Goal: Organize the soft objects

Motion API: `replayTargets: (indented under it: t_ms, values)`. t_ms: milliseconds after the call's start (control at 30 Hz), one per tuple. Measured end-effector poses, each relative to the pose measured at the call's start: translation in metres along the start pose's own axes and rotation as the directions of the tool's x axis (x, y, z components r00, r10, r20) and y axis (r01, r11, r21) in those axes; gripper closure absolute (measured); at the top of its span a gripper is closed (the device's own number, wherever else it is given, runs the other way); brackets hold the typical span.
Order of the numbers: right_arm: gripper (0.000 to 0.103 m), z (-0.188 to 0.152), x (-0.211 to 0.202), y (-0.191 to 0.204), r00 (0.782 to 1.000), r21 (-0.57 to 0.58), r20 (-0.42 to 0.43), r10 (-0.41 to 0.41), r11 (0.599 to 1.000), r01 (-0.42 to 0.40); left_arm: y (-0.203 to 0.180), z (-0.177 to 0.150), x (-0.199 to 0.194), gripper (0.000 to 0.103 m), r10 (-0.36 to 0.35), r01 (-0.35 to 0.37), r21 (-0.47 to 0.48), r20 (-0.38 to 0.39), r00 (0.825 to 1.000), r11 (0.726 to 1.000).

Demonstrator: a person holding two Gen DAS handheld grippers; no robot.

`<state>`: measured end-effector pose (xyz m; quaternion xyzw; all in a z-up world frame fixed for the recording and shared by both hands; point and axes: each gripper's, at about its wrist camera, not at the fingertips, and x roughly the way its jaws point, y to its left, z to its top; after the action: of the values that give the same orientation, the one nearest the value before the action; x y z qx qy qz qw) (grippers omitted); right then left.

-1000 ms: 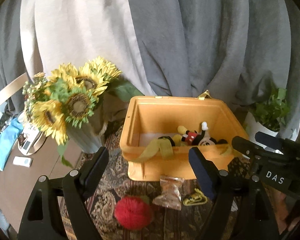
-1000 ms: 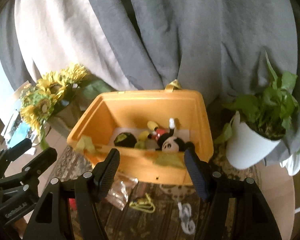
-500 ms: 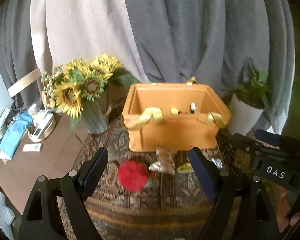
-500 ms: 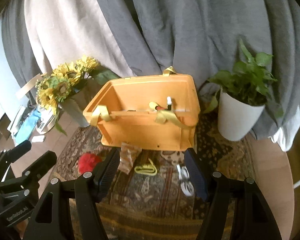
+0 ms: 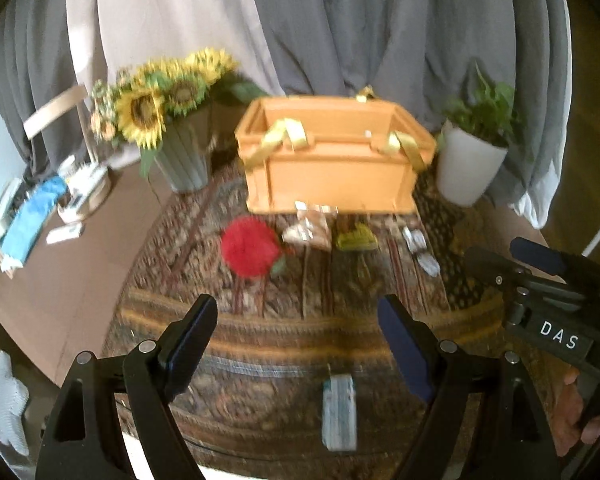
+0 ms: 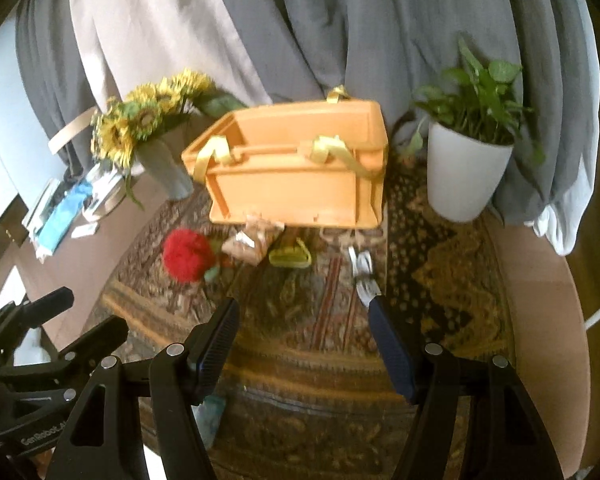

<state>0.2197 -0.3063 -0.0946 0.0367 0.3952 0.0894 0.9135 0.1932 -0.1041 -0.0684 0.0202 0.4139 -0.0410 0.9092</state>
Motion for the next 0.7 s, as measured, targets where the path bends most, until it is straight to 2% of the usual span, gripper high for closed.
replayTargets:
  t_ms: [167, 333, 533, 633, 700]
  values:
    - [0.035, -0.02, 0.008, -0.009, 0.998, -0.001, -0.06, 0.007, 1.0, -0.008, -0.008, -0.024, 0.009, 0.023, -0.023, 0.023, 0.0, -0.082, 0.996, 1.0]
    - [0.035, -0.035, 0.02, -0.015, 0.993, 0.008, -0.115, 0.008, 1.0, -0.007, -0.015, -0.044, 0.025, 0.027, -0.032, 0.031, -0.006, -0.179, 0.983, 0.999]
    - [0.035, -0.055, 0.037, -0.02, 0.983, 0.011, -0.182, 0.001, 1.0, 0.001, -0.018, -0.065, 0.05, 0.036, -0.034, 0.035, 0.0, -0.283, 0.959, 0.999]
    - [0.035, -0.063, 0.046, -0.022, 0.976, 0.016, -0.219, 0.0, 1.0, 0.003, -0.019, -0.071, 0.061, 0.044, -0.043, 0.044, -0.004, -0.322, 0.946, 0.999]
    - [0.035, -0.067, 0.05, -0.023, 0.971, 0.019, -0.238, -0.003, 1.0, 0.008, -0.02, -0.074, 0.068, 0.045, -0.048, 0.048, -0.008, -0.34, 0.939, 0.999]
